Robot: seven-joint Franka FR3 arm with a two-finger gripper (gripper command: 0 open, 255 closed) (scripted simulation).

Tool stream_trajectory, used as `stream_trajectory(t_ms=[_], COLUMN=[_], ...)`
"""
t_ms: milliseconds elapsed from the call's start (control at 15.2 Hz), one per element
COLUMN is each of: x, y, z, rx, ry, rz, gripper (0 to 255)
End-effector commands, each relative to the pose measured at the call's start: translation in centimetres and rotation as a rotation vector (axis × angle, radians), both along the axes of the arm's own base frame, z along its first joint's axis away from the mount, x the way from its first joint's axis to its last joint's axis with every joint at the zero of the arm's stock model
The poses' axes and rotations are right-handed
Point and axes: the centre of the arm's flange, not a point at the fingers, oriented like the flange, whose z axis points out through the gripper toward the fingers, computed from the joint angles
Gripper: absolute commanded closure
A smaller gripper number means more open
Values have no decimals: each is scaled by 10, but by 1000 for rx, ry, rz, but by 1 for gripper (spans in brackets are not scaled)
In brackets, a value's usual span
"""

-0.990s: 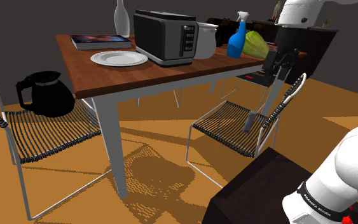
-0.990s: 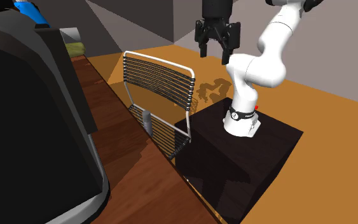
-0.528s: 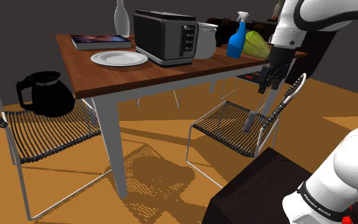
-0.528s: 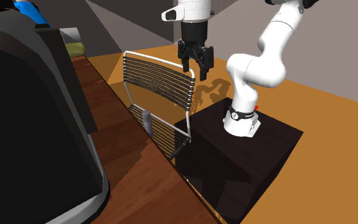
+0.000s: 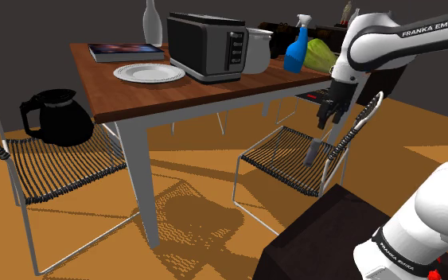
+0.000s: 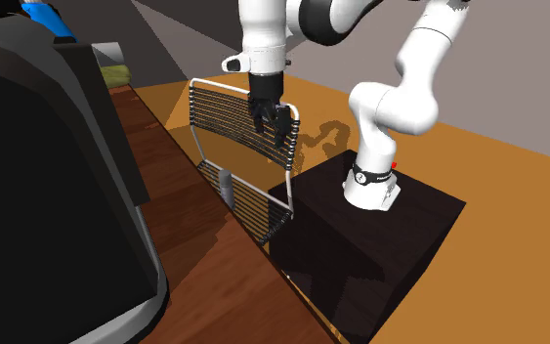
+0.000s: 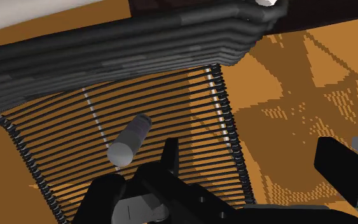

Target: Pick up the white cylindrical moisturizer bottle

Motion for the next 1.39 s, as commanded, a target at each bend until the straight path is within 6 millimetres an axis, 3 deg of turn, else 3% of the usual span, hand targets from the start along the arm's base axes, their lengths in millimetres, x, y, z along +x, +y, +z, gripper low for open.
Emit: stream_trajectory(t_ms=[0,990,1320], x=[7,62,62], y=[-16,-144,-146], z=[-17,-153,-175], rx=[-4,-21,-21], ry=[-6,-35,-36], rz=[2,13,13], gripper=[0,0,0])
